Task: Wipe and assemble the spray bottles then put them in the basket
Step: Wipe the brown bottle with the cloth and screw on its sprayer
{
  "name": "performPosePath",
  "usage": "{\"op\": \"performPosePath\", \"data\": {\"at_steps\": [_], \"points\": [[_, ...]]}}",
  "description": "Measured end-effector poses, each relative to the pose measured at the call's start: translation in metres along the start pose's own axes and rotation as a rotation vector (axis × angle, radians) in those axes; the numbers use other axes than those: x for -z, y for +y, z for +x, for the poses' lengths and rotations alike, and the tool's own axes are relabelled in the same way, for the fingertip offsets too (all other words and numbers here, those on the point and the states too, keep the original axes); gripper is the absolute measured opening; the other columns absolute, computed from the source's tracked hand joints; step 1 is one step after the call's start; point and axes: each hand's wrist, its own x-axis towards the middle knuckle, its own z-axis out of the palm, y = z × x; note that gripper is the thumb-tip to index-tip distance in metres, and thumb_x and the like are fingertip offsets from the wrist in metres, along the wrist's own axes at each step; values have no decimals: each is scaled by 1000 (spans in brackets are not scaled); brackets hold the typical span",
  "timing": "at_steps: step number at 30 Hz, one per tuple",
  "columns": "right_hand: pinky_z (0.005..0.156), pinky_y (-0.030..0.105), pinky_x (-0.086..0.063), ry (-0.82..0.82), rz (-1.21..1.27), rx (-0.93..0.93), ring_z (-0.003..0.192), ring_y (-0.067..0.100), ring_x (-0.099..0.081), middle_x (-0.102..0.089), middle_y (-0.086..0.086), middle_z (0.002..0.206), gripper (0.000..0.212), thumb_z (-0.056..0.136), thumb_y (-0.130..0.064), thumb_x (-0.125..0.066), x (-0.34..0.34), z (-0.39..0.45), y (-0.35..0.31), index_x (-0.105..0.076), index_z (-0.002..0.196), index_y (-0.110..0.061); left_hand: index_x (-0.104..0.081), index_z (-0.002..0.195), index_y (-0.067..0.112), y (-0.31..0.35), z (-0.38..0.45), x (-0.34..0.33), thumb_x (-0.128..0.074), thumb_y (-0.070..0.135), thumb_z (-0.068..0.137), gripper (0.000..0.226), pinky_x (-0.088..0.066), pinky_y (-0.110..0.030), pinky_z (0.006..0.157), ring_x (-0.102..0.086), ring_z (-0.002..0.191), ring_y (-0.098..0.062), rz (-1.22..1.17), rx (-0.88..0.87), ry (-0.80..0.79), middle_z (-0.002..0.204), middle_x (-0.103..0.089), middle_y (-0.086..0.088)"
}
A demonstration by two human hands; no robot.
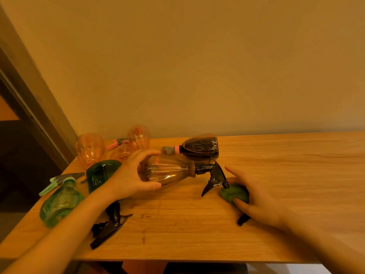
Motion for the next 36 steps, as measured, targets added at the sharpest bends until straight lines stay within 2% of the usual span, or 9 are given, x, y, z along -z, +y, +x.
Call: {"op": "performPosePath", "data": {"at_steps": [6,11,14,17,20,23,29,36], "points": [[97,22,-43,37,-67,57,114,-4,-51,-52,-30,122,79,81,-22,-62,-6,-8,3,-21,135,-63,-37,129,50,-3,0,-1,-85,35,65,82,-42,-12,84,-44,115,-2,41,20,-54,132,-36,16],[103,19,-38,53,-93,84,119,-6,-46,-49,-31,125,72,82,-23,-62,-7,-13,8,-28,134,-59,-32,118,59,-1,-1,-4,-83,35,66,77,-41,-12,82,-42,113,-1,80,9,-98,122,-29,32],[101,19,-40,62,-83,71,118,-5,-48,-51,-30,125,69,80,-25,-61,-6,-19,13,-31,133,-58,-33,118,59,-1,-1,-3,-83,35,66,76,-40,-11,85,-40,116,-1,84,5,-115,122,-28,33],[96,17,-43,179,-8,84,113,-3,-54,-55,-27,122,63,80,-21,-63,-1,-25,15,-38,128,-53,-34,119,61,-1,1,0,-84,42,64,77,-43,-17,90,-40,120,-4,74,13,-158,127,-31,27],[93,11,-42,350,104,85,110,-4,-55,-58,-25,118,63,83,2,-66,6,-26,16,-48,120,-46,-33,126,59,0,2,1,-82,45,64,80,-43,-19,93,-38,123,-4,99,2,-183,136,-32,19],[94,13,-42,433,147,95,114,-1,-54,-58,-22,122,56,84,-1,-66,7,-19,11,-53,119,-42,-33,127,59,3,3,1,-80,48,63,80,-40,-19,95,-36,124,-2,142,-33,-207,137,-31,21],[94,15,-43,317,45,177,115,-2,-50,-52,-20,125,51,86,-12,-66,-12,13,-21,-47,127,-37,-33,124,63,7,0,1,-73,60,56,79,-38,-22,100,-34,124,1,171,-56,-213,130,-25,37],[97,13,-38,23,-120,151,115,-4,-47,-52,-17,129,46,91,-25,-61,-32,38,-32,-47,134,-33,-32,122,67,6,-4,0,-73,62,54,79,-37,-29,104,-33,127,0,162,-61,-181,132,-27,34]]}}
